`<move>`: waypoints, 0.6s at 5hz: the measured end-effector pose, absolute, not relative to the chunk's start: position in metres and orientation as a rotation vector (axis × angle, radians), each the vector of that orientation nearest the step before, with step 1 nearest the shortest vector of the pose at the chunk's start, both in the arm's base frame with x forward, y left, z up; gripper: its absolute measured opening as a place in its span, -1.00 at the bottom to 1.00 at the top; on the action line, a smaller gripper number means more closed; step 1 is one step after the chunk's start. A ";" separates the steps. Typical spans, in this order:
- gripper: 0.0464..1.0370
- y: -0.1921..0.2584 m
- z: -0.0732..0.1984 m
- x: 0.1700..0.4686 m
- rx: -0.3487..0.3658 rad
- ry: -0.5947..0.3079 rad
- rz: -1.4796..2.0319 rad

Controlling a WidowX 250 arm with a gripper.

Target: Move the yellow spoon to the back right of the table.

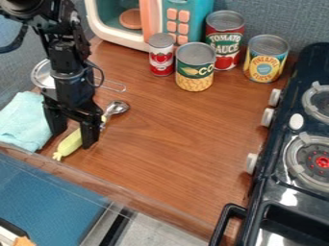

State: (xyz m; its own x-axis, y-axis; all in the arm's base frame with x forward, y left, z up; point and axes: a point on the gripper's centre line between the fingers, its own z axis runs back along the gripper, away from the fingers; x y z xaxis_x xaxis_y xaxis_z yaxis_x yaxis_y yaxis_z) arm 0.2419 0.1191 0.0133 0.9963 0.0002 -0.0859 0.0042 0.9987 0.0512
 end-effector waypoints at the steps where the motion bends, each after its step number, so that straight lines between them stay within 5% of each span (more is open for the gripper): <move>1: 0.81 0.121 0.013 0.245 0.061 0.068 0.008; 3: -0.30 0.119 0.017 0.239 0.026 0.033 0.053</move>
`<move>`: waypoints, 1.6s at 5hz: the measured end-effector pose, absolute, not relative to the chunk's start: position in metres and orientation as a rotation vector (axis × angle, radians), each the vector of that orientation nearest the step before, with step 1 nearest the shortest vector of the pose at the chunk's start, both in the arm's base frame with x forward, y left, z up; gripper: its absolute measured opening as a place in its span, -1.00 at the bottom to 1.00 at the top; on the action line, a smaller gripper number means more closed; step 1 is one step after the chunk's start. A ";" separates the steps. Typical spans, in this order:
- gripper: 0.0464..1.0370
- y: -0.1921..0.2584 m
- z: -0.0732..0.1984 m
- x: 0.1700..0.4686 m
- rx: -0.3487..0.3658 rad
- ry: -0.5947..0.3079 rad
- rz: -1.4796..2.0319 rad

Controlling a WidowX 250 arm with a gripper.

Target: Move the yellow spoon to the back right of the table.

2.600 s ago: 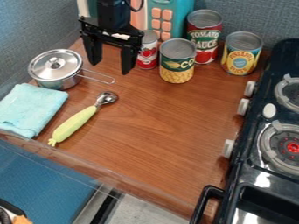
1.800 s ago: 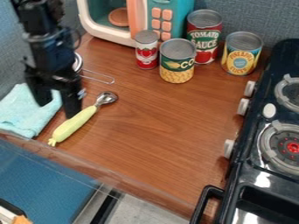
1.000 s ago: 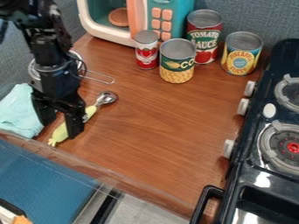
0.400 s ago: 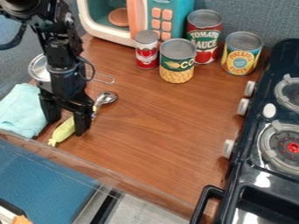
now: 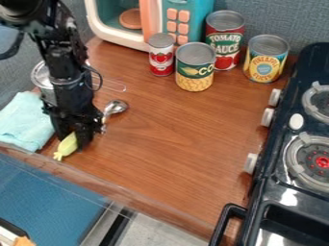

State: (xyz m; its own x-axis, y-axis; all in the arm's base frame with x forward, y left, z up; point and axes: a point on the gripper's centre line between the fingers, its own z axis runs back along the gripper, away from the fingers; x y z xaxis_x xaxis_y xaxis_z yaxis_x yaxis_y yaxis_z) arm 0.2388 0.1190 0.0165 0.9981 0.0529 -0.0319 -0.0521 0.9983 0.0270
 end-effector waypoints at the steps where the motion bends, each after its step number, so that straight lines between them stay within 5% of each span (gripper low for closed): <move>1: -0.33 0.116 0.021 0.235 0.005 0.019 0.051; 3: -0.33 0.105 0.054 0.240 -0.052 -0.042 0.051; 6: -0.33 0.040 0.067 0.233 -0.161 -0.008 -0.019; 8: -0.33 -0.013 0.065 0.229 -0.143 0.006 0.097</move>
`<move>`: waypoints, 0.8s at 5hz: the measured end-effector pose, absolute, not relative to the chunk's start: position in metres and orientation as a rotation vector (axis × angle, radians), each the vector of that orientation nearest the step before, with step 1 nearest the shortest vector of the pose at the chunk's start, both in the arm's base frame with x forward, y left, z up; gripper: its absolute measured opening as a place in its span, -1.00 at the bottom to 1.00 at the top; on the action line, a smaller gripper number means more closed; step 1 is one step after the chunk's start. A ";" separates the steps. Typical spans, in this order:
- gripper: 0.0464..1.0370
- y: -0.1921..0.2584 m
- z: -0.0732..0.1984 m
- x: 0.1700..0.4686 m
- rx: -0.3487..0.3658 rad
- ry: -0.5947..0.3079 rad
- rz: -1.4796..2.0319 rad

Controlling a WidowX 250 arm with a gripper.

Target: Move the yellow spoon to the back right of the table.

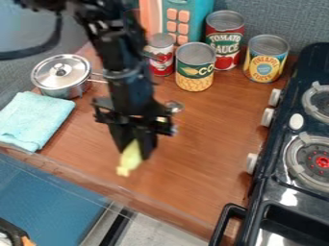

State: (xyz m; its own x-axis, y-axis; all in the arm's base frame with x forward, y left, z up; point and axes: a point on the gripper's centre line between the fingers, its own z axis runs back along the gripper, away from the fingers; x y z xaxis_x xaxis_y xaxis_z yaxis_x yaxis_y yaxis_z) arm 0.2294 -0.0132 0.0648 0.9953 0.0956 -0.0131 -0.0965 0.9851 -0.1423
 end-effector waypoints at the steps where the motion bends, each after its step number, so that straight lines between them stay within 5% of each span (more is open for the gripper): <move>1: -0.33 -0.037 0.065 0.238 -0.123 0.000 0.206; 4: -0.33 -0.074 0.037 0.292 -0.025 -0.034 0.204</move>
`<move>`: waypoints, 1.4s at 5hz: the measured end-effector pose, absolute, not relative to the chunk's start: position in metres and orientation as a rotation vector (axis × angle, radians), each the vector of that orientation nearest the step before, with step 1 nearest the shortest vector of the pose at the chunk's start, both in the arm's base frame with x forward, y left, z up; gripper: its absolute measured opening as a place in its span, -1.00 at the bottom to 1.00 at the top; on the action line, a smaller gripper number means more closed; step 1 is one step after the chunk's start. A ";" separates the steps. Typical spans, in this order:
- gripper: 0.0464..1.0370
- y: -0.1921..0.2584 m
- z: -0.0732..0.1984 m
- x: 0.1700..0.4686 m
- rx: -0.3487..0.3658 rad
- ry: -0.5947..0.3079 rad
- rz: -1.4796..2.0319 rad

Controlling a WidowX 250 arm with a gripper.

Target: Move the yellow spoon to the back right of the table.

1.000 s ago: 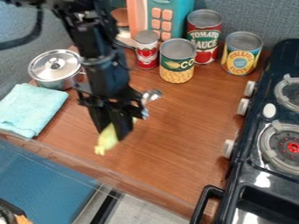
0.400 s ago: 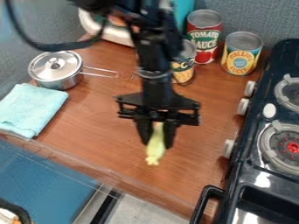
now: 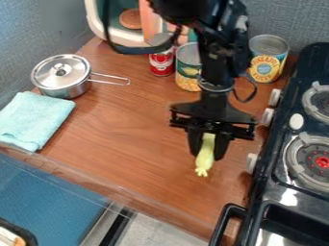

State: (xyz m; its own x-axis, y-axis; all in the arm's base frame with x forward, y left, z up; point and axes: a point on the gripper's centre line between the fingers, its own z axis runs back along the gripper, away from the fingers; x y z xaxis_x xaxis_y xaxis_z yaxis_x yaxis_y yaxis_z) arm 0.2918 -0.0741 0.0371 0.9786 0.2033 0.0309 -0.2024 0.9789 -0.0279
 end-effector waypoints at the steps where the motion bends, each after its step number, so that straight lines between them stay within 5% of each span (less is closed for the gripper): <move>1: -0.33 -0.074 0.028 0.308 -0.002 -0.046 0.184; 5: -0.33 -0.098 0.040 0.344 -0.026 -0.095 0.162; 7: -0.33 -0.098 0.024 0.348 0.010 -0.085 0.137</move>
State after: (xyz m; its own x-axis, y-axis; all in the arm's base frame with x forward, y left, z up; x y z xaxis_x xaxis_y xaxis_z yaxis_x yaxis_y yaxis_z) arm 0.3482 -0.0979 0.0238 0.9870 0.1361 0.0853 -0.1370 0.9906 0.0046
